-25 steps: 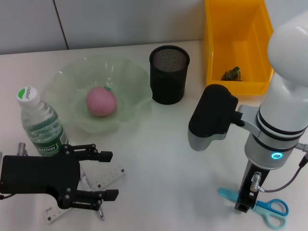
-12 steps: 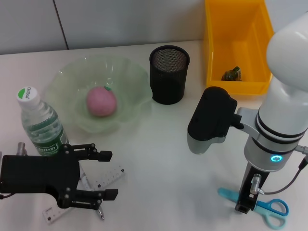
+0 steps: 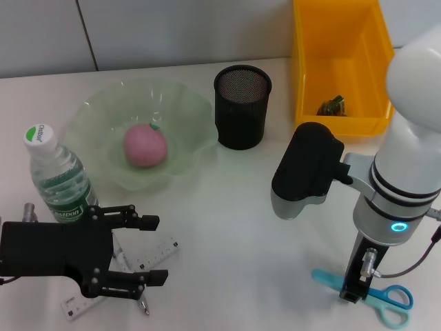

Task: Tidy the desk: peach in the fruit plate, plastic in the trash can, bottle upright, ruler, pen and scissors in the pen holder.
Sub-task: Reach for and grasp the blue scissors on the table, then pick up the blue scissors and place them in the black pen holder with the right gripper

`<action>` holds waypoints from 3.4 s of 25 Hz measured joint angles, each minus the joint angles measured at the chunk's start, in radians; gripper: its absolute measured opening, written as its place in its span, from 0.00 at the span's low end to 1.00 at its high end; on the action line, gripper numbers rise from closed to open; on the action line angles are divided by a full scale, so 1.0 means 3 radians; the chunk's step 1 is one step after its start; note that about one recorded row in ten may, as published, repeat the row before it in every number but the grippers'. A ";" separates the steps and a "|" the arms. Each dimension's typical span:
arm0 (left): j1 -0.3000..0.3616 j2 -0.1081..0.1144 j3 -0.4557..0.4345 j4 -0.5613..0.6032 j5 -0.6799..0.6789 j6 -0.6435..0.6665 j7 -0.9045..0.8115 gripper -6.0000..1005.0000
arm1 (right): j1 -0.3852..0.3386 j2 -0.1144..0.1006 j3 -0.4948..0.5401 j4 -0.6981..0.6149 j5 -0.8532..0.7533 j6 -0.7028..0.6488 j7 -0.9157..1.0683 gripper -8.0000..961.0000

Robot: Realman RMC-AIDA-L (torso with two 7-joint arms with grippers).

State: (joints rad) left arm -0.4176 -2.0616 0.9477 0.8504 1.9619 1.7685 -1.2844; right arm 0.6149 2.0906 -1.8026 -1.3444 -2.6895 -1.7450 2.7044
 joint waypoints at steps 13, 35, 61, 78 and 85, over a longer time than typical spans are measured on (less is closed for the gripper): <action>0.0009 0.0000 0.0001 0.0007 -0.0008 0.0000 0.0012 0.83 | -0.0026 0.0001 -0.0093 -0.0049 -0.0003 -0.0018 0.0056 0.34; -0.0004 0.0000 -0.0030 0.0012 -0.0004 0.0006 0.0022 0.82 | -0.0035 0.0001 -0.0136 -0.0069 -0.0050 -0.0015 0.0088 0.32; -0.0009 0.0000 -0.0030 0.0018 -0.0002 0.0014 0.0010 0.83 | -0.0060 0.0000 -0.0148 -0.0062 -0.0025 0.0013 0.0087 0.27; 0.0005 0.0006 -0.0039 0.0018 -0.0021 0.0027 -0.0001 0.83 | -0.0070 -0.0013 0.0316 -0.0258 0.0100 -0.0063 0.0085 0.23; 0.0004 0.0010 -0.0040 0.0018 -0.0026 0.0026 -0.0004 0.83 | -0.0128 -0.0024 0.0836 -0.0415 0.0247 -0.0091 -0.0025 0.23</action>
State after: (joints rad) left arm -0.4163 -2.0587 0.9357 0.8560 1.9541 1.7763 -1.2855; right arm 0.5766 2.0835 -1.5517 -1.4688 -2.6154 -1.7724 2.6968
